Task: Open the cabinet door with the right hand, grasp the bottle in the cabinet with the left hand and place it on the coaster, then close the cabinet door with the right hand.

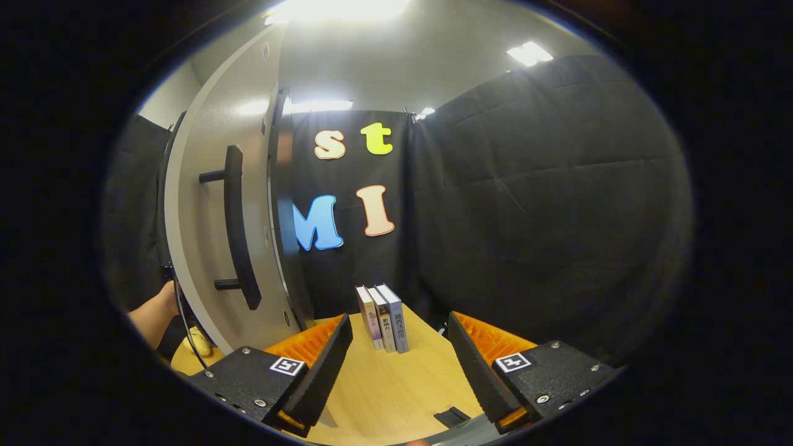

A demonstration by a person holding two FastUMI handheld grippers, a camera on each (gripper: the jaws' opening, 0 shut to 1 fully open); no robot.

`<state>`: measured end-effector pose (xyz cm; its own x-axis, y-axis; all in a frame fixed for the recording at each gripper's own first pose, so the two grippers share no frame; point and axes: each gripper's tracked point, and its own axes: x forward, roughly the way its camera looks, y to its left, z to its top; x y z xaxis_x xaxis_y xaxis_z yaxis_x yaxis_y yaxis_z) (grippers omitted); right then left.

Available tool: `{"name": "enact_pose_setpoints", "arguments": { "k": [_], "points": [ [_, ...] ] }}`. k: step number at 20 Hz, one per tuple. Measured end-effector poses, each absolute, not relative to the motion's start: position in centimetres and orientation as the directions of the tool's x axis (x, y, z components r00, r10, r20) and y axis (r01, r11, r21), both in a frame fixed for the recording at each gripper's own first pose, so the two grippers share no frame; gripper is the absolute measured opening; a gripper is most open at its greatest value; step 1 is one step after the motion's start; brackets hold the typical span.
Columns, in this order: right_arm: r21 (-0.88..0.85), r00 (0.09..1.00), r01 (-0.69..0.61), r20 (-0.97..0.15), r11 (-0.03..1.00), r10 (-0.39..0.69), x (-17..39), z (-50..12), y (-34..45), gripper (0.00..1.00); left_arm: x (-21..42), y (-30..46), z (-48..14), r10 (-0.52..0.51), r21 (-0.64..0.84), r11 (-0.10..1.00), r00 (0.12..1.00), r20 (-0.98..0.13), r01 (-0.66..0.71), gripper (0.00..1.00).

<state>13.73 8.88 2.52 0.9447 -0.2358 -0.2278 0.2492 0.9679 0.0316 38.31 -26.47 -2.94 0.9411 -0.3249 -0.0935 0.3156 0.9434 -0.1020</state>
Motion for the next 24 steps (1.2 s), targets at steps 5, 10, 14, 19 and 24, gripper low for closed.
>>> {"name": "enact_pose_setpoints", "arguments": {
  "k": [5,10,14,19,24],
  "points": [
    [0.02,0.939,0.271,-0.223,0.962,-0.26,13.6,2.6,9.0,0.96,38.5,-26.4,-3.1,-0.335,-0.135,0.937,0.937,-0.096,0.321,0.71],
    [0.007,0.942,0.275,-0.203,0.961,-0.268,13.5,2.8,9.1,0.96,37.7,-25.8,-2.4,-0.361,-0.17,0.923,0.929,-0.084,0.344,0.71],
    [0.016,0.955,0.224,-0.202,0.975,-0.216,13.3,2.9,9.4,0.96,34.2,-23.7,-1.1,-0.348,-0.187,0.925,0.935,-0.065,0.331,0.71],
    [0.017,0.971,0.15,-0.191,0.989,-0.144,12.6,3.4,9.4,0.96,29.5,-21.6,1.1,-0.303,-0.168,0.941,0.952,-0.033,0.294,0.67],
    [0.027,0.977,0.101,-0.19,0.995,-0.094,12.0,3.3,9.6,0.92,25.2,-20.1,1.2,-0.277,-0.156,0.95,0.96,-0.036,0.269,0.76]
  ]
}}
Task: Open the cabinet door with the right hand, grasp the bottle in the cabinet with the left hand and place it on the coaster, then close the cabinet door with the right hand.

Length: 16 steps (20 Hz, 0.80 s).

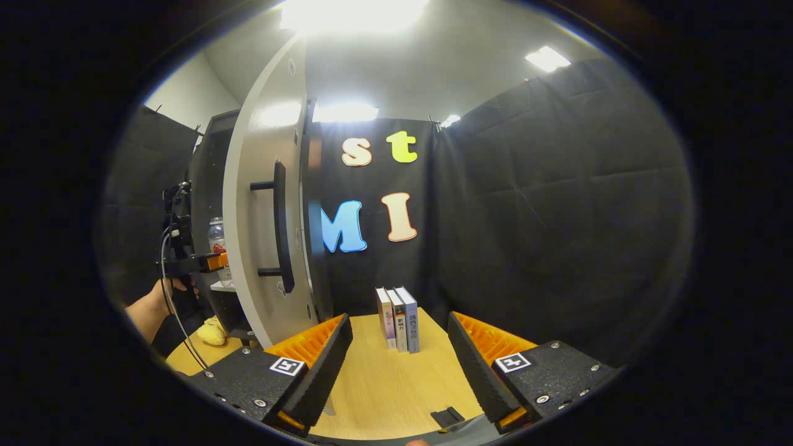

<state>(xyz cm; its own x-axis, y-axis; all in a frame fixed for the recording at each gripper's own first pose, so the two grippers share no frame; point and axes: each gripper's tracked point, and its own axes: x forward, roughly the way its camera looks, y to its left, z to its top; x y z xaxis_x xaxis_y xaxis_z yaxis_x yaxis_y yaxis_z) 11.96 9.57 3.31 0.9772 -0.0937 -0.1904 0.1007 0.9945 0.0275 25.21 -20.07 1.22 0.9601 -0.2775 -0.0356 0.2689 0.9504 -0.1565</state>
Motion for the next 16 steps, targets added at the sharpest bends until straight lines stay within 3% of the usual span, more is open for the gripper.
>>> {"name": "enact_pose_setpoints", "arguments": {
  "k": [1,10,13,14,16],
  "points": [
    [0.032,0.978,0.093,-0.192,0.995,-0.086,11.8,3.3,9.6,0.96,24.3,-19.7,1.1,-0.274,-0.154,0.952,0.961,-0.033,0.266,0.67],
    [0.049,0.977,0.018,-0.214,0.999,-0.007,11.2,2.8,11.0,0.96,16.6,-17.8,-1.2,-0.265,-0.149,0.955,0.963,-0.048,0.255,0.67],
    [0.054,0.976,-0.003,-0.218,0.999,0.015,11.1,2.7,11.4,0.96,14.2,-17.5,-2.3,-0.269,-0.145,0.955,0.962,-0.052,0.259,0.76],
    [0.057,0.975,-0.011,-0.219,0.998,0.023,11.0,2.6,11.5,0.96,13.5,-17.3,-2.6,-0.269,-0.139,0.956,0.962,-0.052,0.26,0.71],
    [0.061,0.975,-0.02,-0.22,0.998,0.033,10.8,2.6,11.6,0.96,12.0,-17.4,-3.4,-0.271,-0.134,0.956,0.961,-0.054,0.262,0.71]
  ]
}}
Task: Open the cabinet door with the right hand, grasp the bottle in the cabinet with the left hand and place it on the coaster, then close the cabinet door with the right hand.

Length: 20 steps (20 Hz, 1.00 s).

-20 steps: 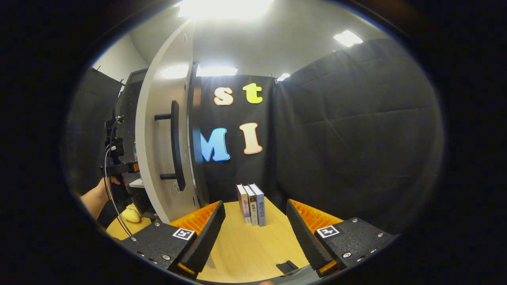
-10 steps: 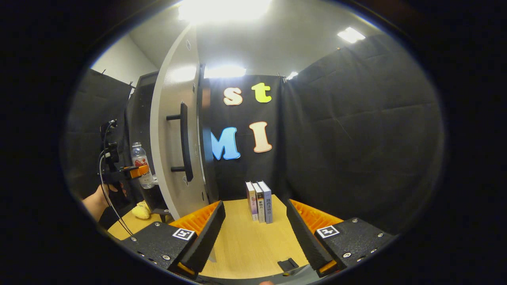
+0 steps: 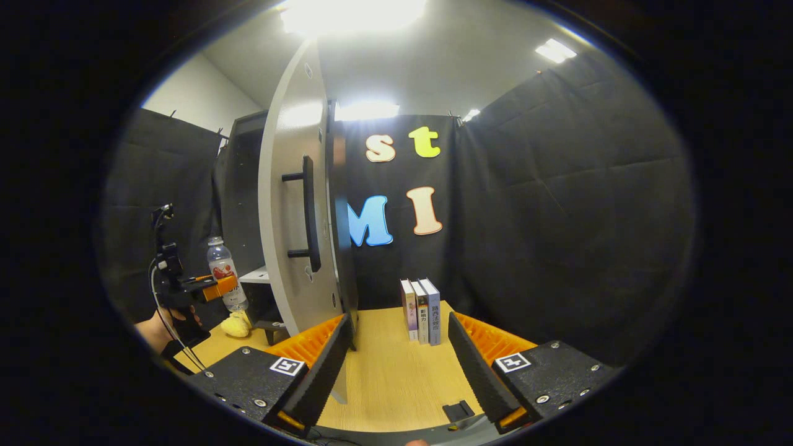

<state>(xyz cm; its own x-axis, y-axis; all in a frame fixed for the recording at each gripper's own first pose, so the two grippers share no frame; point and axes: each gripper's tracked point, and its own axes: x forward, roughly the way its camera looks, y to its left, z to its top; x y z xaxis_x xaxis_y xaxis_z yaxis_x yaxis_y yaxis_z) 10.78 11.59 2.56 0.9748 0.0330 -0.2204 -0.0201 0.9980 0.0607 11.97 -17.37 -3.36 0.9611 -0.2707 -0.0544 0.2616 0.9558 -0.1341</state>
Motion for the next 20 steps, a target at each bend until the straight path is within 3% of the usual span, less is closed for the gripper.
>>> {"name": "enact_pose_setpoints", "arguments": {
  "k": [8,9,10,11,12,14,15,16,20],
  "points": [
    [0.097,0.975,-0.026,-0.218,0.995,0.047,10.4,2.3,12.0,0.95,6.8,-17.9,-8.2,-0.292,-0.15,0.949,0.953,-0.085,0.278,0.72],
    [0.101,0.975,-0.029,-0.215,0.994,0.051,10.5,2.3,12.1,0.96,6.3,-17.9,-8.6,-0.299,-0.15,0.947,0.95,-0.086,0.284,0.76],
    [0.102,0.976,-0.033,-0.212,0.994,0.054,10.5,2.3,12.2,0.96,5.7,-17.7,-9.3,-0.304,-0.151,0.946,0.949,-0.089,0.288,0.71],
    [0.103,0.976,-0.037,-0.21,0.994,0.058,10.5,2.3,12.3,0.96,5.2,-17.7,-10.0,-0.309,-0.151,0.944,0.946,-0.093,0.294,0.76],
    [0.101,0.976,-0.041,-0.21,0.994,0.061,10.6,2.3,12.4,0.95,4.6,-17.6,-10.7,-0.313,-0.151,0.943,0.944,-0.101,0.297,0.71],
    [0.097,0.975,-0.045,-0.211,0.994,0.065,10.6,2.3,12.5,0.95,3.4,-17.5,-12.1,-0.32,-0.157,0.941,0.94,-0.116,0.301,0.71],
    [0.095,0.975,-0.047,-0.211,0.994,0.066,10.6,2.2,12.5,0.95,2.8,-17.5,-12.6,-0.322,-0.16,0.94,0.939,-0.122,0.301,0.76],
    [0.095,0.975,-0.047,-0.21,0.994,0.066,10.6,2.2,12.5,0.95,2.3,-17.3,-13.3,-0.323,-0.163,0.94,0.938,-0.128,0.301,0.71],
    [0.073,0.976,-0.056,-0.204,0.996,0.07,10.6,2.2,12.6,0.95,0.2,-17.0,-15.8,-0.32,-0.161,0.941,0.936,-0.147,0.296,0.71]
  ]
}}
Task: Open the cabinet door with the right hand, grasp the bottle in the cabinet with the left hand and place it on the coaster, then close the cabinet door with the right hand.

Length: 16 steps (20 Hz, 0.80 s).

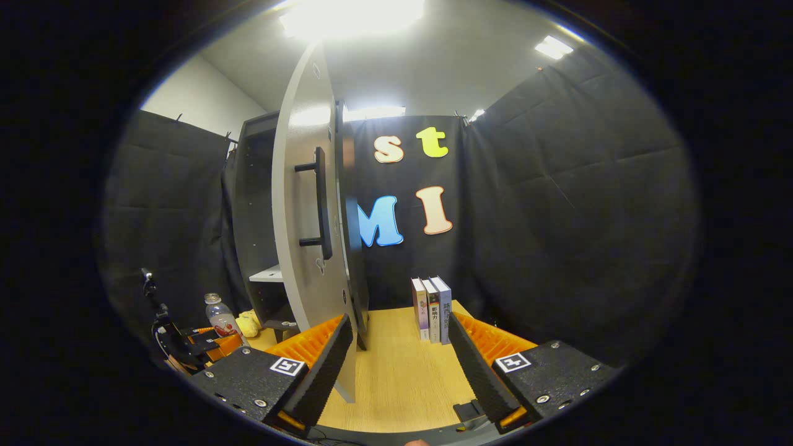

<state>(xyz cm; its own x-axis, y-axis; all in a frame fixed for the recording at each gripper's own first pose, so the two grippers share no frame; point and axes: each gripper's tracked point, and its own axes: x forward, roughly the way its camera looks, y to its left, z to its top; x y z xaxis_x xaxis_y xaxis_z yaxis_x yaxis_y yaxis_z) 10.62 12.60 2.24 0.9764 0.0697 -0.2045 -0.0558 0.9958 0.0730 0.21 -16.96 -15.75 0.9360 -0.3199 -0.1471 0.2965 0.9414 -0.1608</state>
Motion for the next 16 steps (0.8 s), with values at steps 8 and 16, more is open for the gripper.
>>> {"name": "enact_pose_setpoints", "arguments": {
  "k": [8,16],
  "points": [
    [0.037,0.971,-0.07,-0.228,0.997,0.076,10.4,1.8,12.8,0.95,-2.6,-16.4,-22.0,-0.308,-0.145,0.949,0.927,-0.216,0.281,0.72],
    [-0.023,0.963,-0.088,-0.256,0.996,0.079,10.0,1.5,12.9,0.96,-4.7,-17.0,-26.2,-0.308,-0.136,0.95,0.915,-0.259,0.281,0.77]
  ]
}}
